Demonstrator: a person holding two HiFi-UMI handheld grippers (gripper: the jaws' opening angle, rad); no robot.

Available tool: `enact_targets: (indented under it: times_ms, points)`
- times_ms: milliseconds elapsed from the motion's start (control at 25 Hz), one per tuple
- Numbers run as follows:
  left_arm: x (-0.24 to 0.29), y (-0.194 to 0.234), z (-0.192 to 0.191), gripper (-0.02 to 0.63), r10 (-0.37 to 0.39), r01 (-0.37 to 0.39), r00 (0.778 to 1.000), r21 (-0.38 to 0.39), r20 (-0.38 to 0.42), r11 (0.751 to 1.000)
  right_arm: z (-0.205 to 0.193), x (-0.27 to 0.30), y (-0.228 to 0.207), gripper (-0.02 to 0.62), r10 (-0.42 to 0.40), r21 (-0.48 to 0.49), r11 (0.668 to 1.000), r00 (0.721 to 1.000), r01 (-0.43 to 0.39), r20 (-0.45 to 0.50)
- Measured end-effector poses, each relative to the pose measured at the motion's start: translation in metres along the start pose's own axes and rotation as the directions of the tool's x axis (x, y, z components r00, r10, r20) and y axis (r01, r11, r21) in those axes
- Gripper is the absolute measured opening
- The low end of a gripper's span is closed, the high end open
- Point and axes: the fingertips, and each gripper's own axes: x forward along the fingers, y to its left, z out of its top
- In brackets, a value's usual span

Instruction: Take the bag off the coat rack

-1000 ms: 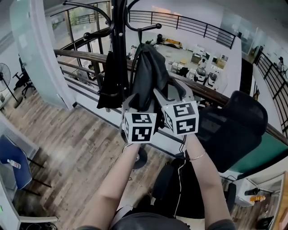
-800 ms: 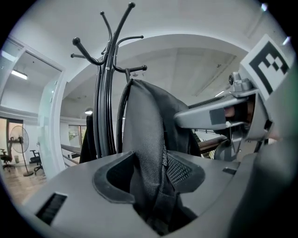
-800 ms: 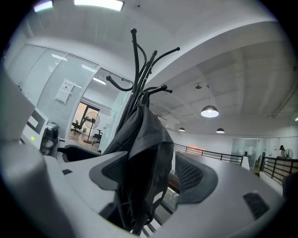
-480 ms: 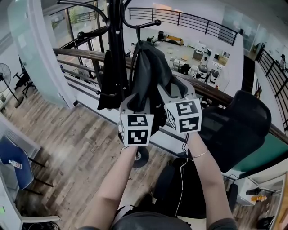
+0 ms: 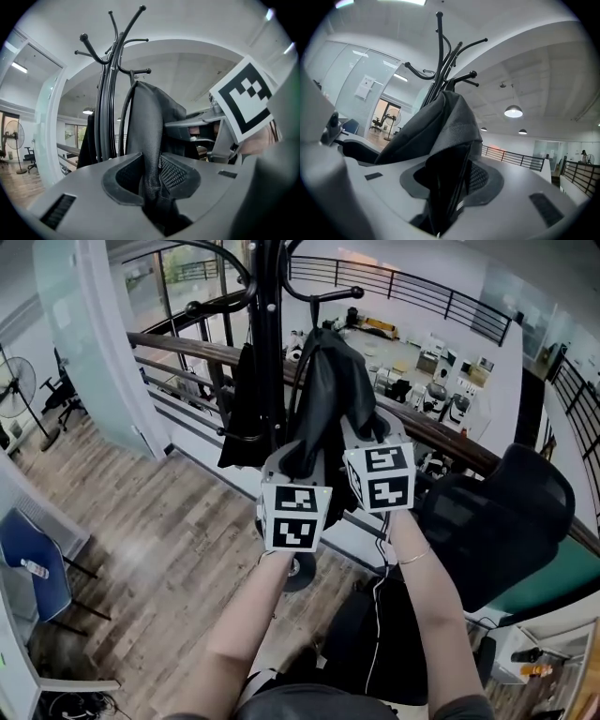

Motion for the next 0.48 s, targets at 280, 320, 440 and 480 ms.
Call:
enact_targets:
  times_ms: [280, 320, 440, 480]
  points:
    - [0.002, -0.004, 0.0, 0.11, -0.052, 0.052, 0.999, -0.011, 0.011, 0.999, -0.003, -0.003, 0.004, 0.034, -0.002, 0.033, 0.999, 1.0, 0.002, 0.004]
    - [0.0, -0.003, 0.001, 0.104, -0.048, 0.048, 0.999, -0.013, 0.017, 0.999, -0.001, -0.005, 0.005, 0.032, -0.003, 0.04, 0.999, 1.0, 0.003, 0.009]
    - [-0.005, 0.001, 0.004, 0.073, -0.025, 0.027, 0.998, -0.028, 0.064, 0.999, 0.004, -0.01, 0.007, 0.028, -0.024, 0.021, 1.0, 0.999, 0.023, 0.036]
    - [-0.007, 0.001, 0.005, 0.069, -0.026, 0.029, 0.996, -0.041, 0.086, 0.999, 0.005, -0.012, 0.008, 0.026, -0.031, 0.012, 0.999, 0.998, 0.03, 0.047]
